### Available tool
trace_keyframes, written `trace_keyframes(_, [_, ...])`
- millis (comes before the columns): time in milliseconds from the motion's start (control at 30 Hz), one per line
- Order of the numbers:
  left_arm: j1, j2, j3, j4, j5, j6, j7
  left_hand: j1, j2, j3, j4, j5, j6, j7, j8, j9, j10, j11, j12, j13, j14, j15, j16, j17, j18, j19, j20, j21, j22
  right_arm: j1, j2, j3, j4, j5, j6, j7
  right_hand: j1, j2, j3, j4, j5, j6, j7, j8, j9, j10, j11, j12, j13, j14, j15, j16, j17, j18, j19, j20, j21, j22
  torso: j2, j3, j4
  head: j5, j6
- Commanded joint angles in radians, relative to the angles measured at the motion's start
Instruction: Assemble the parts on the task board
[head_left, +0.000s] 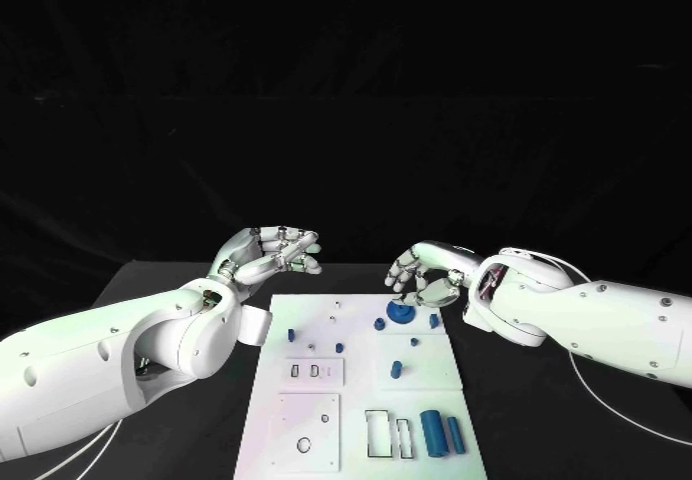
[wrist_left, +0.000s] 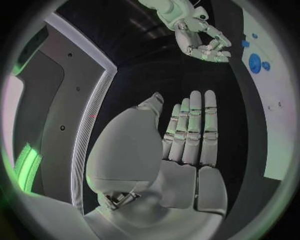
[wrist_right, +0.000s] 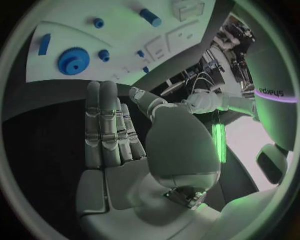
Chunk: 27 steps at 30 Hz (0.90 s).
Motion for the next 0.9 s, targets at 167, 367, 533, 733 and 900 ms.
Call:
trace_keyframes(167, [0.01, -0.013, 0.006, 0.025, -0.03, 0.043, -0.024, -0.005, -0.008, 0.004, 0.0, 0.002, -0.001, 0.002, -0.005, 0.001, -0.003, 0.003, -0.012, -0.001, 0.004, 0.0, 0.01, 0.011, 0.012, 0.008, -0.001, 0.01, 0.003, 0.002, 0.021, 0.001, 0.018, -0.316, 0.043, -0.144, -0.006, -0.01, 0.008, 0.017, 0.0, -0.009, 0.0, -0.025, 0.017, -0.043, 0.003, -0.001, 0.009, 0.044, 0.005, 0.525, 0.494, -0.058, 0.171, 0.004, 0.43, 0.54, 0.036, -0.0049, 0.0009, -0.003, 0.0])
trace_keyframes(367, [0.015, -0.022, 0.007, 0.037, -0.031, 0.043, -0.025, -0.007, -0.009, 0.005, -0.001, 0.002, -0.003, 0.003, -0.009, 0.001, -0.007, 0.004, -0.022, -0.002, 0.01, -0.001, 0.026, 0.028, 0.012, 0.014, -0.004, 0.02, 0.007, -0.005, 0.038, 0.001, 0.02, -0.37, 0.057, -0.174, -0.005, -0.013, 0.006, 0.021, -0.003, -0.016, -0.002, -0.034, 0.023, -0.058, 0.008, -0.003, 0.01, 0.053, 0.011, 0.628, 0.598, -0.074, 0.205, 0.009, 0.522, 0.668, 0.049, -0.0076, 0.0022, -0.004, -0.002])
trace_keyframes(533, [0.018, -0.025, 0.008, 0.044, -0.031, 0.045, -0.026, -0.009, -0.009, 0.004, 0.0, 0.002, -0.005, 0.004, -0.012, 0.001, -0.01, 0.005, -0.026, -0.002, 0.009, -0.001, 0.031, 0.034, 0.012, 0.015, -0.004, 0.023, 0.009, -0.015, 0.053, 0.001, 0.012, -0.399, 0.049, -0.188, 0.002, -0.014, 0.005, 0.018, 0.002, -0.014, -0.002, -0.036, 0.027, -0.062, 0.009, -0.001, 0.013, 0.053, 0.014, 0.658, 0.624, -0.079, 0.215, 0.012, 0.552, 0.71, 0.056, -0.009, 0.0034, -0.004, 0.001])
trace_keyframes(733, [0.021, -0.027, 0.008, 0.049, -0.031, 0.045, -0.031, -0.013, -0.01, 0.003, 0.0, 0.002, -0.011, 0.011, -0.016, 0.0, -0.015, 0.009, -0.033, -0.002, 0.006, 0.002, 0.037, 0.043, 0.011, 0.014, -0.004, 0.027, 0.011, -0.028, 0.071, 0.0, 0.001, -0.41, 0.059, -0.19, 0.007, -0.014, 0.007, 0.016, 0.007, -0.011, -0.001, -0.035, 0.03, -0.066, 0.01, -0.002, 0.014, 0.057, 0.015, 0.684, 0.653, -0.086, 0.229, 0.014, 0.579, 0.751, 0.062, -0.0112, 0.0062, -0.006, 0.001])
trace_keyframes(900, [0.023, -0.026, 0.009, 0.051, -0.031, 0.045, -0.034, -0.015, -0.01, 0.002, 0.0, 0.002, -0.016, 0.015, -0.02, -0.001, -0.02, 0.013, -0.037, -0.002, 0.003, 0.004, 0.04, 0.048, 0.01, 0.013, -0.003, 0.029, 0.012, -0.04, 0.086, 0.0, -0.012, -0.413, 0.064, -0.188, 0.009, -0.009, 0.012, 0.016, 0.01, -0.009, 0.0, -0.035, 0.032, -0.067, 0.01, -0.001, 0.016, 0.057, 0.015, 0.693, 0.659, -0.088, 0.233, 0.015, 0.589, 0.766, 0.066, -0.0114, 0.007, -0.005, 0.0])
